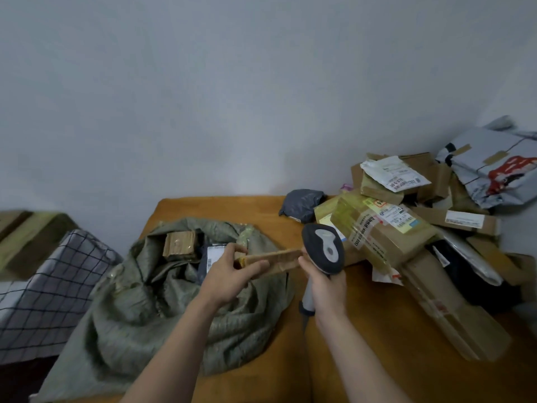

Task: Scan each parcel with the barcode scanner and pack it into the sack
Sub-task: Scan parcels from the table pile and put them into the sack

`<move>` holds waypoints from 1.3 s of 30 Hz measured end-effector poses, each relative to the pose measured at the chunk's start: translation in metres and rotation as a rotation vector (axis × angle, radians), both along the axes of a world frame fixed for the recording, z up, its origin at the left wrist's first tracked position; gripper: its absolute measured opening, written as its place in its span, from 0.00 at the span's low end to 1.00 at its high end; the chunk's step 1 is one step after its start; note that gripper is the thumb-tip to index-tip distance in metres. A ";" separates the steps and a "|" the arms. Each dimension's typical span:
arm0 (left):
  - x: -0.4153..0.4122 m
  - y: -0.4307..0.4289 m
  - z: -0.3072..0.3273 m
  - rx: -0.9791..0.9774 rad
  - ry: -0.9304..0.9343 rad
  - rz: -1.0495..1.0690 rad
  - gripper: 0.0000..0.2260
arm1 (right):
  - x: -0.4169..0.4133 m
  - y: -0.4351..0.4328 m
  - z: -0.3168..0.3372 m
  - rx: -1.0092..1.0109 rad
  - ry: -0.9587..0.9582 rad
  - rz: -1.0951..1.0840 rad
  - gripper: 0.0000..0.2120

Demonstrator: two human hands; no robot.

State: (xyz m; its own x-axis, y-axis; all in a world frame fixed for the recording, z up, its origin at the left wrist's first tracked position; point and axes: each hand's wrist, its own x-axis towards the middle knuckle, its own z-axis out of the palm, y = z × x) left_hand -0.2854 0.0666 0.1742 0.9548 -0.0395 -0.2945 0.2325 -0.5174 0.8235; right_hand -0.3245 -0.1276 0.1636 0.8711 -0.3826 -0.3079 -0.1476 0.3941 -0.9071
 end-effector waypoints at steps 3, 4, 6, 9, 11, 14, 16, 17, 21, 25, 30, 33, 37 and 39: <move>0.002 0.002 0.005 -0.229 0.152 0.127 0.24 | -0.001 0.006 0.003 0.017 -0.061 0.010 0.16; 0.002 0.003 0.008 -0.234 0.214 0.141 0.23 | -0.002 0.009 0.004 0.027 -0.082 0.019 0.17; 0.001 0.004 0.013 -0.253 0.347 0.110 0.26 | -0.003 0.014 0.002 0.033 -0.113 0.050 0.19; 0.000 0.005 0.016 -0.286 0.444 0.070 0.25 | -0.004 0.021 0.001 0.043 -0.129 0.067 0.19; 0.001 0.003 0.013 -0.285 0.358 0.134 0.23 | -0.003 0.023 -0.001 0.051 -0.110 0.075 0.18; 0.004 -0.001 0.004 -0.189 0.081 0.195 0.28 | -0.001 0.024 0.001 0.080 -0.108 0.098 0.19; 0.003 0.000 0.003 -0.113 -0.056 0.168 0.34 | 0.002 0.024 0.003 0.075 -0.120 0.099 0.19; 0.002 0.000 0.004 -0.077 -0.099 0.135 0.35 | 0.003 0.024 0.004 0.065 -0.126 0.102 0.19; 0.006 0.001 0.009 -0.030 -0.235 0.073 0.28 | 0.007 0.022 0.007 0.051 -0.127 0.115 0.16; 0.007 0.005 0.005 -0.022 -0.392 0.042 0.17 | 0.008 0.026 0.008 0.026 -0.144 0.123 0.16; 0.016 0.024 -0.010 0.049 -0.307 -0.249 0.40 | 0.011 0.024 0.005 0.040 -0.109 0.110 0.15; 0.023 0.030 -0.011 0.195 -0.373 -0.274 0.39 | 0.012 0.025 0.006 0.038 -0.091 0.142 0.14; 0.039 0.040 -0.011 0.456 -0.618 -0.146 0.40 | 0.013 0.027 0.005 -0.045 -0.008 0.264 0.13; 0.047 0.047 -0.011 0.512 -0.661 -0.086 0.40 | 0.012 0.027 0.006 -0.115 0.007 0.395 0.10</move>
State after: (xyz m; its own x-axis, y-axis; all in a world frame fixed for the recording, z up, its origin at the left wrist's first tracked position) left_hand -0.2386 0.1135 0.1630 0.9367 -0.1337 0.3236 -0.2728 -0.8580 0.4352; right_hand -0.3124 -0.1007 0.1694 0.9559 -0.0511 -0.2893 -0.2738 0.2019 -0.9403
